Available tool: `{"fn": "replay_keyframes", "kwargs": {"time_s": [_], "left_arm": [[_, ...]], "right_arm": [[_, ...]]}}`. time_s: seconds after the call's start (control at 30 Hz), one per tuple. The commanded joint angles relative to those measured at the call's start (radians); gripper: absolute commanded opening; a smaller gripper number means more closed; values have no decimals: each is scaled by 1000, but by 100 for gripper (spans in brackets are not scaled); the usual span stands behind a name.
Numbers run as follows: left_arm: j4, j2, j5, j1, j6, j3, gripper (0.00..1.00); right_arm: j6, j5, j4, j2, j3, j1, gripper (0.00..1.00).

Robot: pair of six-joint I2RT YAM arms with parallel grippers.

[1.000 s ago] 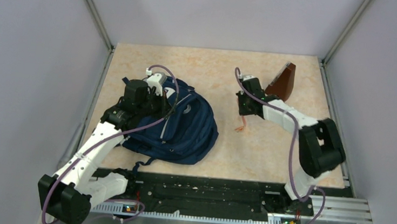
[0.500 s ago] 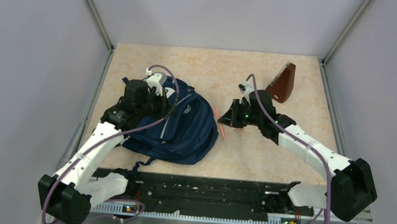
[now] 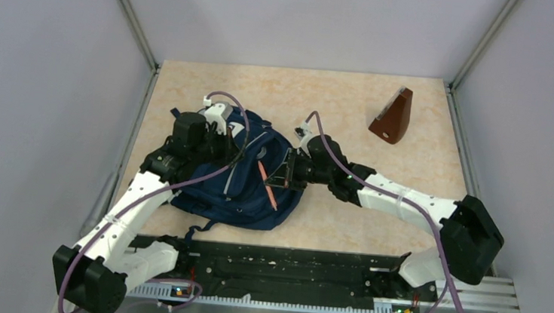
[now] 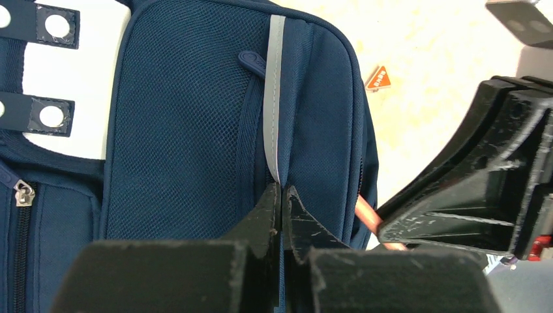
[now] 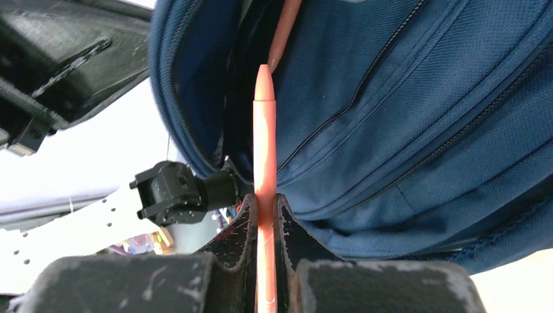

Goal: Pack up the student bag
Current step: Place the stationery in the student bag.

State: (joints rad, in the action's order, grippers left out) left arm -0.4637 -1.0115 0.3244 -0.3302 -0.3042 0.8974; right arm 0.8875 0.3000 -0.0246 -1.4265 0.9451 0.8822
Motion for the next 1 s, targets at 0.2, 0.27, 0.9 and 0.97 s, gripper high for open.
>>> {"fn": "replay_keyframes", "kwargs": {"time_s": [0.2, 0.27, 0.9, 0.97], "left_arm": [[90, 42, 48, -2, -10, 9, 0], [93, 45, 53, -2, -12, 8, 0], [102, 42, 88, -3, -22, 4, 0], [103, 41, 88, -3, -23, 3, 0]], "right_arm": [[134, -114, 162, -72, 38, 23, 0], [149, -145, 194, -87, 39, 23, 0], [115, -375, 333, -408, 262, 71, 0], [96, -380, 335, -434, 285, 78, 0]]}}
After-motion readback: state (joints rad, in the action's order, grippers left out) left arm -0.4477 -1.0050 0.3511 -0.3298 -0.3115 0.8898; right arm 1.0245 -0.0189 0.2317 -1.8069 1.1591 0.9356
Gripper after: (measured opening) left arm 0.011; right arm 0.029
